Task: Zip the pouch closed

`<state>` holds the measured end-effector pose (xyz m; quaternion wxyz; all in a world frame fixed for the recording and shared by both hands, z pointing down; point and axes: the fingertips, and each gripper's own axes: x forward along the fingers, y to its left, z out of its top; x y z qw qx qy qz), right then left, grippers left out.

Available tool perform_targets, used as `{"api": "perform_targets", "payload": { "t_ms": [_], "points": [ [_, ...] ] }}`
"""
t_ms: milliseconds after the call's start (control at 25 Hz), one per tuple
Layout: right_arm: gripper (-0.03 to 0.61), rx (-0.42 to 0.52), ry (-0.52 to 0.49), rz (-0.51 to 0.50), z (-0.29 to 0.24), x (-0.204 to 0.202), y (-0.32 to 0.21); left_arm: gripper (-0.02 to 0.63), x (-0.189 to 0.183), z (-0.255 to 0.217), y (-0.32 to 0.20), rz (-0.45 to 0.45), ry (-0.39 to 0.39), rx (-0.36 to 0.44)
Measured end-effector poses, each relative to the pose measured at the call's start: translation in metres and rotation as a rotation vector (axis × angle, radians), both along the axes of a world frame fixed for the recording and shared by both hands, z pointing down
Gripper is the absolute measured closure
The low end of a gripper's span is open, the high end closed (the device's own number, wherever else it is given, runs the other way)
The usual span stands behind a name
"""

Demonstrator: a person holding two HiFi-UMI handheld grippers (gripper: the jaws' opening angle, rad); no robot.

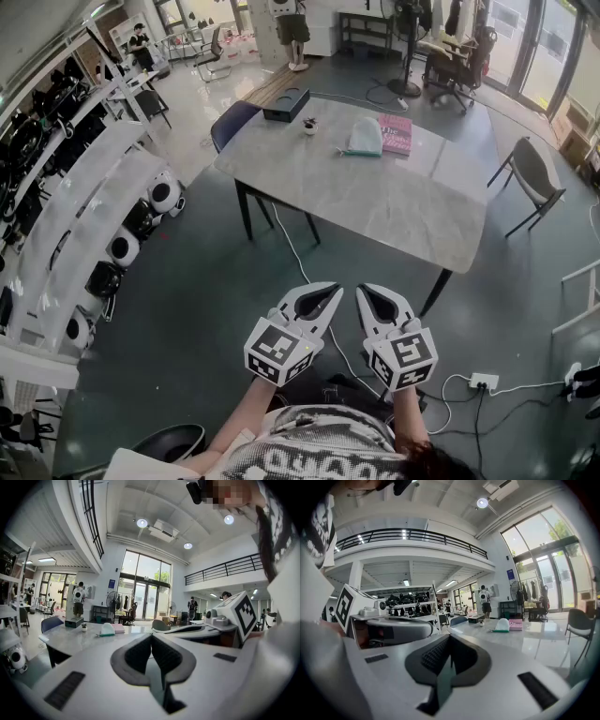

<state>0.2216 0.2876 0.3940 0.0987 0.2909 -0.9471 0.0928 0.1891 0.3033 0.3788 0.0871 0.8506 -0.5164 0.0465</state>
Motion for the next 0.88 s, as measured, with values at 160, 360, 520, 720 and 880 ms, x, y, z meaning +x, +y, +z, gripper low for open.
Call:
{"api": "perform_targets", "payload": {
  "t_ms": [160, 360, 520, 720, 880],
  "points": [
    [0.58, 0.011, -0.009, 0.017, 0.001, 0.002, -0.004, 0.601, 0.0, 0.004, -0.002, -0.003, 0.0, -0.007],
    [0.58, 0.032, 0.01, 0.027, 0.002, 0.004, -0.005, 0.601, -0.001, 0.006, 0.001, -0.01, -0.004, -0.018],
    [0.579, 0.015, 0.004, 0.018, 0.006, -0.002, -0.008, 0.601, -0.007, 0.012, 0.005, -0.023, -0.014, -0.038],
    [0.58, -0.005, 0.006, -0.002, 0.014, -0.018, -0.017, 0.601, -0.028, 0.018, -0.003, -0.052, -0.014, -0.053],
    [0.578, -0.011, 0.015, -0.01, 0.019, -0.035, -0.033, 0.601, -0.046, 0.023, -0.021, -0.058, -0.008, -0.058]
  ]
}}
